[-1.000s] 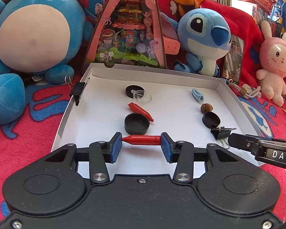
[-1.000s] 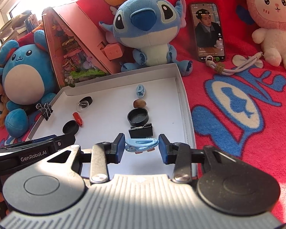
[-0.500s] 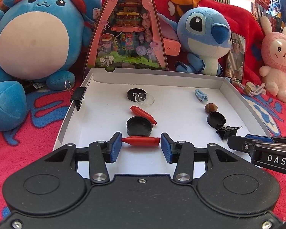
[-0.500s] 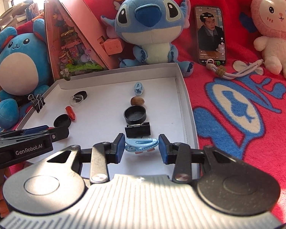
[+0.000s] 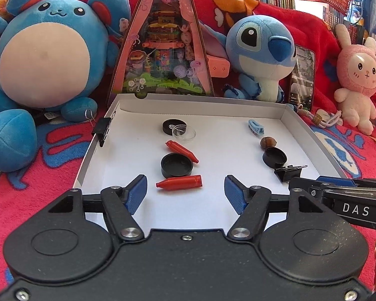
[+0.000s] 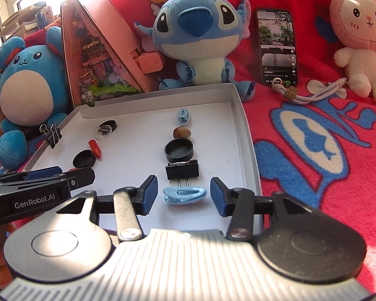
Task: Organize rigid objects
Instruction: 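Open both tools to drop the crayon and hair clip, then withdraw, then grasp the brown nut with the left tool while the right tool grasps the black cap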
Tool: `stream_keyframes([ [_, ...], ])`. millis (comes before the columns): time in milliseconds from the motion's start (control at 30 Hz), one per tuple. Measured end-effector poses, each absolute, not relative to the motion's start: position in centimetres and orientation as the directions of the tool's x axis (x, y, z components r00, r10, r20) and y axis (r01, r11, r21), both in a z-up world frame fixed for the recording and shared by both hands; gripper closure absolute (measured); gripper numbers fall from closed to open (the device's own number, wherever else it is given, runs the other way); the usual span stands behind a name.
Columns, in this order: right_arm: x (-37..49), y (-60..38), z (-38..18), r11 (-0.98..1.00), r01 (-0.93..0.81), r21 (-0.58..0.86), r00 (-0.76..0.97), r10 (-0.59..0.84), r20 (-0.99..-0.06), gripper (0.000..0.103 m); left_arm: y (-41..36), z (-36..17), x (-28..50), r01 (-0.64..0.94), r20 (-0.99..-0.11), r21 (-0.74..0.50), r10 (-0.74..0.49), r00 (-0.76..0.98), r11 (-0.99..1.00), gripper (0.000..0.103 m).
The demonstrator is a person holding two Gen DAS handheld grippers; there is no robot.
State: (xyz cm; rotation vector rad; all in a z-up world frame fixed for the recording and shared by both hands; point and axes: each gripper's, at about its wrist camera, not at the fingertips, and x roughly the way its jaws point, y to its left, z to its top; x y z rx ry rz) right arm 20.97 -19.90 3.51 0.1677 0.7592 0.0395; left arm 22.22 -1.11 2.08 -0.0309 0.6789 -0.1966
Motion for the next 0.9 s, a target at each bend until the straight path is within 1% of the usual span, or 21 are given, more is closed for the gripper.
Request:
stream_keyframes([
  [100,20.5,-19.9,3.9,0.987,0.013,0.162,0.734,0.101,-0.672,0.035,-1.1,2.7,21.4,0.187,-0.606,-0.077,-0.195,0.771,0.979,0.031],
  [167,20.0,-19.9,4.3,0.988,0.006,0.156,0.744,0.100,-0.661,0.032,-1.0,3.0,20.9,0.192,-0.603,-0.079,-0.200,0.773,0.978,0.031],
  [367,18.7,-20.1,5.2,0.988,-0.017,0.152,0.762,0.112,-0.637,0.025,-0.4,4.0,19.2,0.214,-0.587,-0.109,-0.236,0.774,0.971,0.028],
  [567,16.7,-19.9,5.7,0.987,-0.061,0.146,0.778,0.138,-0.613,0.021,-0.4,4.9,16.4,0.264,-0.556,-0.096,-0.272,0.785,0.960,0.026],
  [900,13.4,-19.6,6.8,0.985,-0.144,0.093,0.806,0.172,-0.566,0.016,-0.1,5.0,12.7,0.315,-0.541,-0.078,-0.306,0.783,0.946,0.025],
])
